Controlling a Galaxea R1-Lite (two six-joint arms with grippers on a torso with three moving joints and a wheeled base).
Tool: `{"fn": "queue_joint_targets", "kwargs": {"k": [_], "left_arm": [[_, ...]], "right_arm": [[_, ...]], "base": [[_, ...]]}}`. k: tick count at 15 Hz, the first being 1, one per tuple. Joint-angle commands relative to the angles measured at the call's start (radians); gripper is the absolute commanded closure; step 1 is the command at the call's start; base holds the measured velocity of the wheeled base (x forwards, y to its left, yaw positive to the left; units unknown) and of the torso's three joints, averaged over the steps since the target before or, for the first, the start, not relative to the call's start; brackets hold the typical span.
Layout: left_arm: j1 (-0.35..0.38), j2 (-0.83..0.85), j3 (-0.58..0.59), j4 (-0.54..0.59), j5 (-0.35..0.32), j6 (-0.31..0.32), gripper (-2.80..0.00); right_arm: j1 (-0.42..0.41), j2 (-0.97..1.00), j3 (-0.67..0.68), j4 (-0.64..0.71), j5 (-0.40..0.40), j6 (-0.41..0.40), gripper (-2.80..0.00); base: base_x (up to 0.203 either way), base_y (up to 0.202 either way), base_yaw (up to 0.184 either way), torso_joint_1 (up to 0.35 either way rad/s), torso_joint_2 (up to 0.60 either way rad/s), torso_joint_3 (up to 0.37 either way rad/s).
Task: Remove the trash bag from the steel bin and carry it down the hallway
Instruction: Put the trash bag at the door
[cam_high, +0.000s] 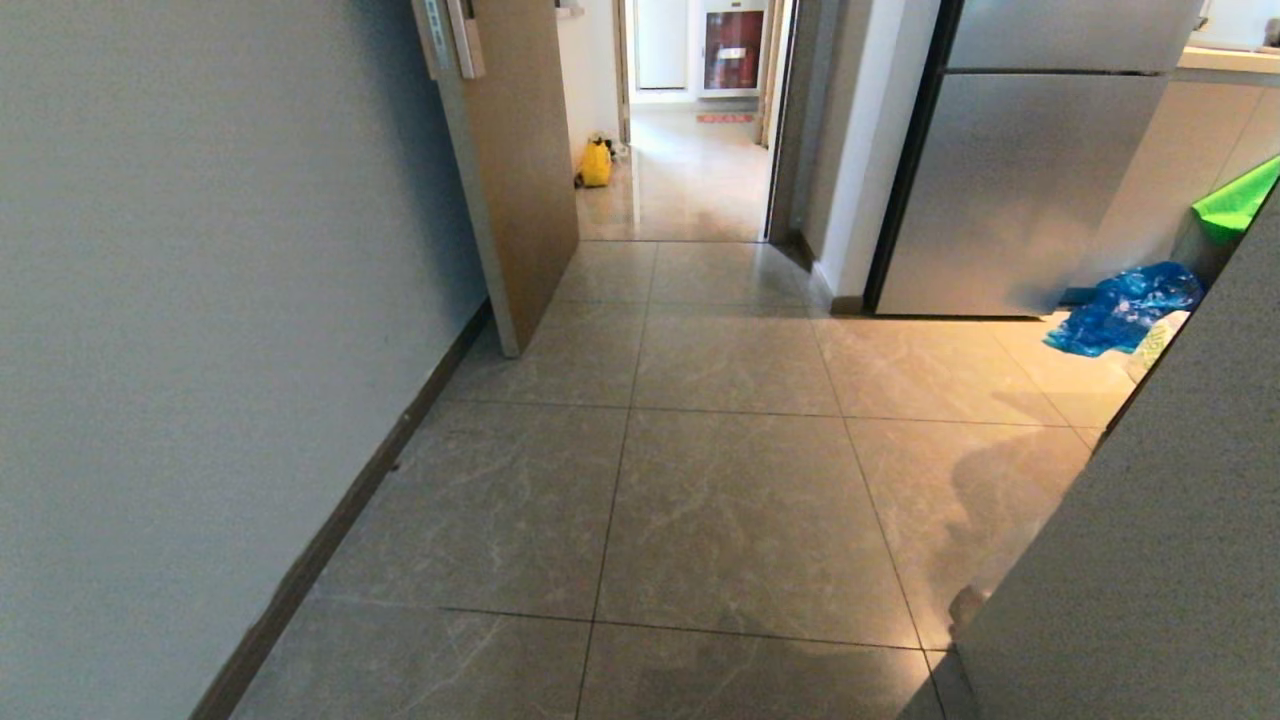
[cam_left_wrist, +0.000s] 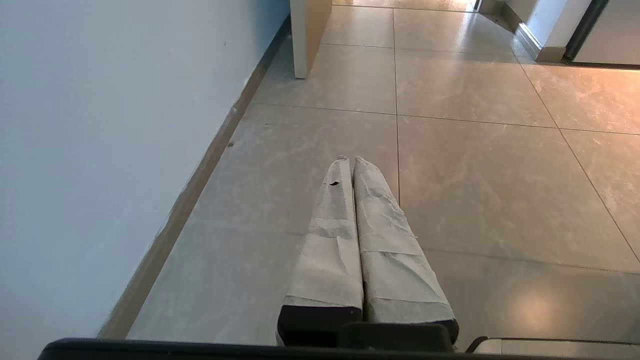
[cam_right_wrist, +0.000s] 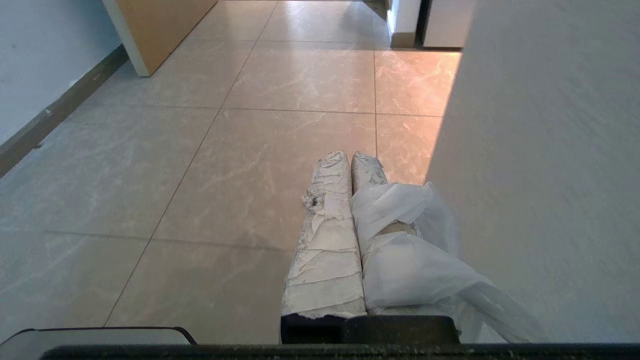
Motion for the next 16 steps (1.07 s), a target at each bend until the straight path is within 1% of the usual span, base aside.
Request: {"fn": "queue_joint_targets", "kwargs": {"k": [1,16], "left_arm": [[0.0,0.0,0.0,0.0,0.0,-0.001,0.0],[0.0,0.0,0.0,0.0,0.0,-0.001,0.0]], "right_arm": [[0.0,0.001,0.002,-0.002,0.001,0.0,0.0],[0.0,0.001,0.002,-0.002,0.001,0.0,0.0]], "base": [[0.188,0.0,-0.004,-0.002,0.01,0.003],[0.19,0.0,0.001,0.002,0.0,0.001]]}}
